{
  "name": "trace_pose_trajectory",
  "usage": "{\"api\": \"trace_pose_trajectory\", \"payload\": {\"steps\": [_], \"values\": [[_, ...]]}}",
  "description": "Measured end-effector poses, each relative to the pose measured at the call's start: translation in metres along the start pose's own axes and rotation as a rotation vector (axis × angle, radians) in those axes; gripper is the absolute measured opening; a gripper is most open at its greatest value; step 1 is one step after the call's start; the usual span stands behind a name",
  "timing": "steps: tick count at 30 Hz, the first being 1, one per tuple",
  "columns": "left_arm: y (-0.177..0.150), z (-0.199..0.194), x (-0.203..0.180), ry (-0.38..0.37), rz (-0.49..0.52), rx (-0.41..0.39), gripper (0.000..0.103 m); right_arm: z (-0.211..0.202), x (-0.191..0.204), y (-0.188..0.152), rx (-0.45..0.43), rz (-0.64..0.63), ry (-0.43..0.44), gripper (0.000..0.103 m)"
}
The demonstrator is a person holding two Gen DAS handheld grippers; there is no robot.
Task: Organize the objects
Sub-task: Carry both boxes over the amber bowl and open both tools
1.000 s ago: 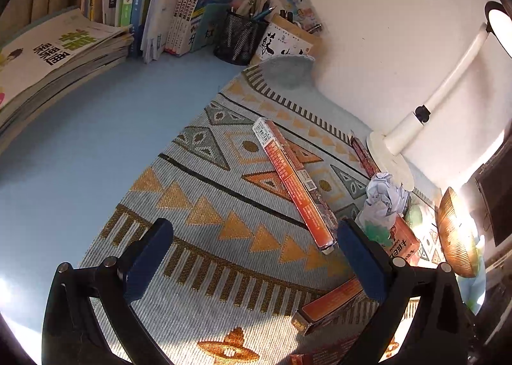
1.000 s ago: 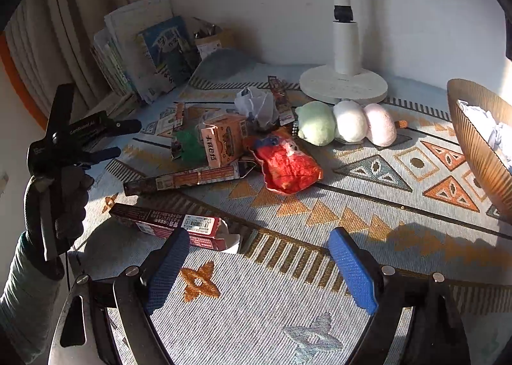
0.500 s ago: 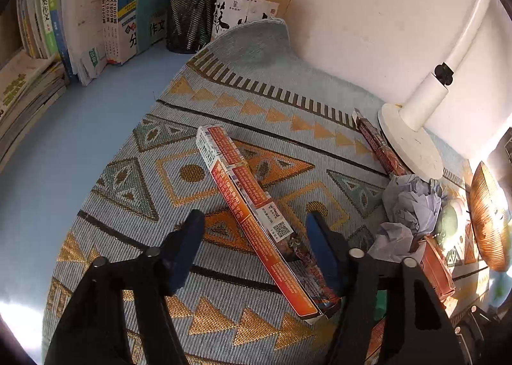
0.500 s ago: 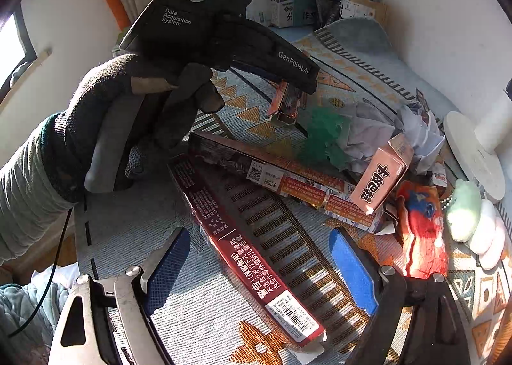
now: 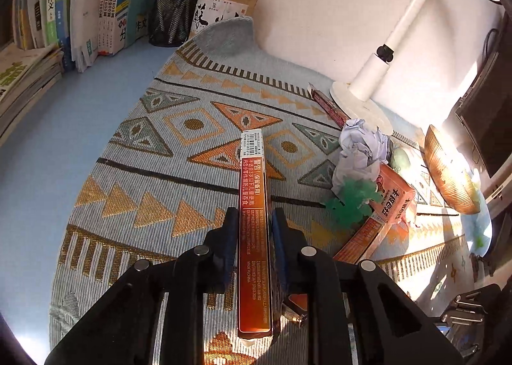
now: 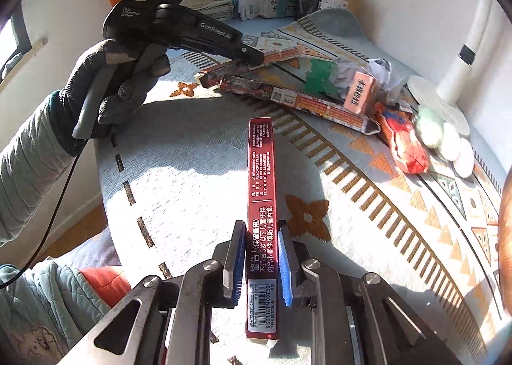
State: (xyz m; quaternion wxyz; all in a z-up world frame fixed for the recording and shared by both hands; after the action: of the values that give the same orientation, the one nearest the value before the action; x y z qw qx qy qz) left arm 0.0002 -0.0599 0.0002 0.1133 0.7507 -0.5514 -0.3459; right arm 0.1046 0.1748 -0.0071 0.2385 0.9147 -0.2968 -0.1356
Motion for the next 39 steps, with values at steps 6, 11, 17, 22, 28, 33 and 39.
{"api": "trace_pose_trajectory", "payload": {"steps": [6,11,17,22,28,33,39], "values": [[-0.002,0.003,0.002,0.027,0.001,-0.02,0.019,-0.032,-0.031,-0.051,-0.007,0.237,-0.109,0.017],[-0.007,0.008,-0.009,0.052,0.072,-0.003,0.038,-0.033,-0.039,-0.05,-0.027,0.293,-0.116,0.027],[-0.013,0.012,-0.025,0.165,0.176,-0.022,0.039,-0.021,-0.027,-0.039,-0.063,0.284,-0.16,0.041],[-0.011,0.011,-0.021,0.171,0.156,-0.033,0.014,-0.024,-0.018,-0.044,-0.107,0.301,-0.192,0.021],[-0.014,-0.003,-0.027,0.169,0.179,-0.097,0.014,-0.033,-0.007,-0.046,-0.152,0.326,-0.128,0.017],[-0.021,-0.03,-0.037,0.107,0.157,-0.135,0.014,-0.055,-0.024,-0.057,-0.209,0.399,-0.107,0.017],[-0.022,-0.06,-0.084,-0.01,0.196,-0.161,0.014,-0.098,-0.057,-0.075,-0.297,0.499,-0.163,0.017]]}}
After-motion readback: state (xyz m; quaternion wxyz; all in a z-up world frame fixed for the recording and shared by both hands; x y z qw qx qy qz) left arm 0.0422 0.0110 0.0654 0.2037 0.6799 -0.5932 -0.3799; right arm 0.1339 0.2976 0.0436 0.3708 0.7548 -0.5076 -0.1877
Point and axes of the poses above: each gripper's, at about its wrist camera, not at the fingertips, and z roughly the way its jaws point, x to its left, y to its top, the point moved 1 cm from there along z, roughly the way its jaws point, and after that the axes turned 8 degrees about -z, right-handed, at the moved point
